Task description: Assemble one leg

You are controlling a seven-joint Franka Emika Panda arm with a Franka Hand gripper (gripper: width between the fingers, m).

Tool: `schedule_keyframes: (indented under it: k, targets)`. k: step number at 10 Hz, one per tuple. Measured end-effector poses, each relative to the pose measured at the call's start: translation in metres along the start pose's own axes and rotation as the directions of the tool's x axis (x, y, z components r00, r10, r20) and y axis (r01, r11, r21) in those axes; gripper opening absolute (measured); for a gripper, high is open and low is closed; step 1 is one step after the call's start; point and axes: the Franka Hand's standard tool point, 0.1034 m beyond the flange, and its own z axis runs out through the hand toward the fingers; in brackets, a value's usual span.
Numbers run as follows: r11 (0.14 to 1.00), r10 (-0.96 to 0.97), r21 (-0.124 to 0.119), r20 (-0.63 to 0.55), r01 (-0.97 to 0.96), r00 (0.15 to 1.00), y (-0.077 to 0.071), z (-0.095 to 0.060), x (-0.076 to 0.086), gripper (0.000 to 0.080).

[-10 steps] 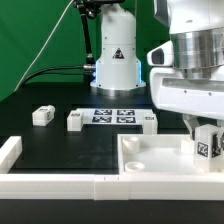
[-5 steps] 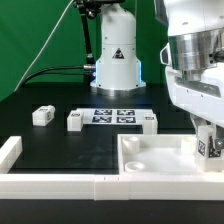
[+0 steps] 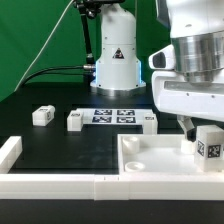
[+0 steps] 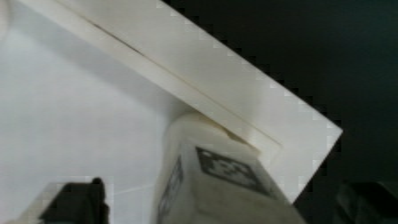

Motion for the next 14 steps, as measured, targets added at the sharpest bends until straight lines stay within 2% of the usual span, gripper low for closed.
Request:
schedule_keyframes:
  k: [2, 4, 7, 8, 10, 11, 13, 14]
  targets:
    - [0.952, -0.305, -0.018, 0.009, 0.305, 0.952, -0.0011, -0.0015, -0.0013, 0.0649]
    - [0.841, -0.54, -0.026, 0.04, 0.541, 0.841, -0.0006, -0.004, -0.0012, 0.0649]
    - [0.654, -0.755, -0.03, 0.042, 0.756, 0.654, -0.0008, -0.0058, 0.0007, 0.0649]
    - [0.634, -0.771, -0.029, 0.044, 0.773, 0.635, 0.0, -0.0053, 0.0013, 0.0649]
    - [0.637, -0.769, -0.03, 0.044, 0.77, 0.638, 0.0003, -0.0048, 0.0013, 0.0395]
    - [0.638, -0.768, -0.035, 0.044, 0.769, 0.639, 0.0027, -0.0048, 0.0042, 0.0295]
    - [0.646, -0.762, -0.035, 0.045, 0.763, 0.647, 0.0033, -0.0046, 0.0048, 0.0295]
    - [0.676, -0.735, -0.037, 0.043, 0.736, 0.677, 0.0034, -0.0045, 0.0049, 0.0295]
